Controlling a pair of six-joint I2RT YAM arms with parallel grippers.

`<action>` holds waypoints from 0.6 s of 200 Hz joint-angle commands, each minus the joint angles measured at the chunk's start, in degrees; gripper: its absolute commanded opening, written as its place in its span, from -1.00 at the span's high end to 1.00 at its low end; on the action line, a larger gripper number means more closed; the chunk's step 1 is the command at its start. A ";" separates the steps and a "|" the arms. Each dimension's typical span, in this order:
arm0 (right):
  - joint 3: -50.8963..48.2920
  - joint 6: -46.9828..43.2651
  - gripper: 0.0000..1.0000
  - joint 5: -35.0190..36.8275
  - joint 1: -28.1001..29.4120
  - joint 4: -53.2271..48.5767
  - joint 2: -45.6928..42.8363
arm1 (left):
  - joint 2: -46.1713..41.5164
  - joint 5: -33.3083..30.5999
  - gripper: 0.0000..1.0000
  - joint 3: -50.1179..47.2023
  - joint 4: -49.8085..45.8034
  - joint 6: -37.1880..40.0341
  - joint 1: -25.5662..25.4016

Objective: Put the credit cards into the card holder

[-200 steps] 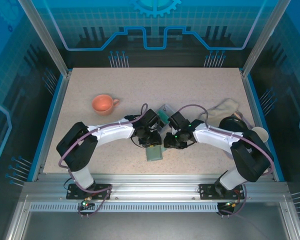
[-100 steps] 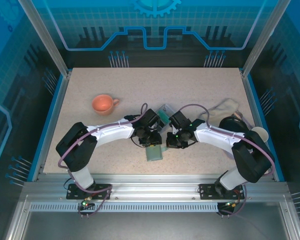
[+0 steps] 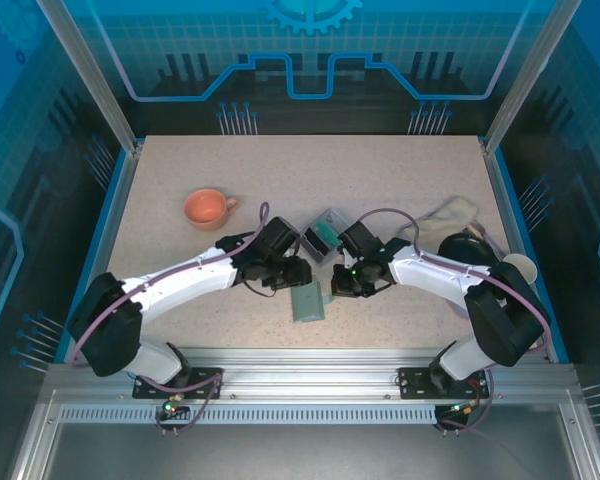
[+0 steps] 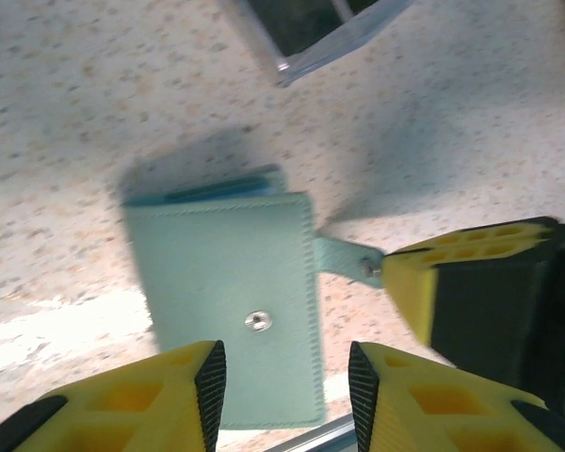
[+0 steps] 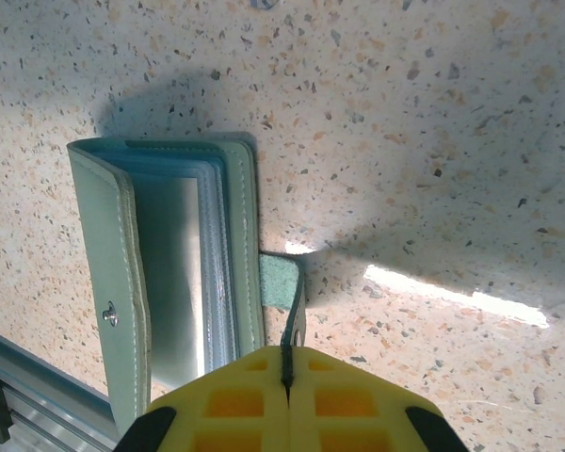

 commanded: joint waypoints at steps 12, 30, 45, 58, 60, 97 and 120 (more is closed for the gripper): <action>0.59 -0.56 1.00 -1.40 -0.84 -0.84 -0.54 | 0.85 0.71 0.09 -5.21 -0.74 1.40 0.87; 0.63 -0.60 1.00 -1.45 -0.83 -0.90 -0.54 | 3.15 1.55 0.09 -5.55 0.54 1.02 0.97; 0.66 -0.60 1.00 -1.61 -0.81 -0.89 -0.39 | 5.20 1.86 0.10 -5.44 1.64 0.98 0.91; 0.66 -0.44 1.00 -2.18 -0.86 -0.58 -0.45 | 7.01 2.46 0.11 -5.34 2.65 1.04 0.88; 0.67 -0.41 1.00 -2.26 -0.85 -0.49 -0.45 | 7.26 2.60 0.11 -5.31 2.70 1.10 0.83; 0.62 0.71 1.00 -4.93 -0.80 1.47 -0.85 | 10.85 2.89 0.12 -5.57 4.59 0.43 0.83; 0.66 1.76 1.00 -7.75 -0.62 3.83 -0.68 | 12.60 3.87 0.16 -6.21 7.04 -0.80 0.79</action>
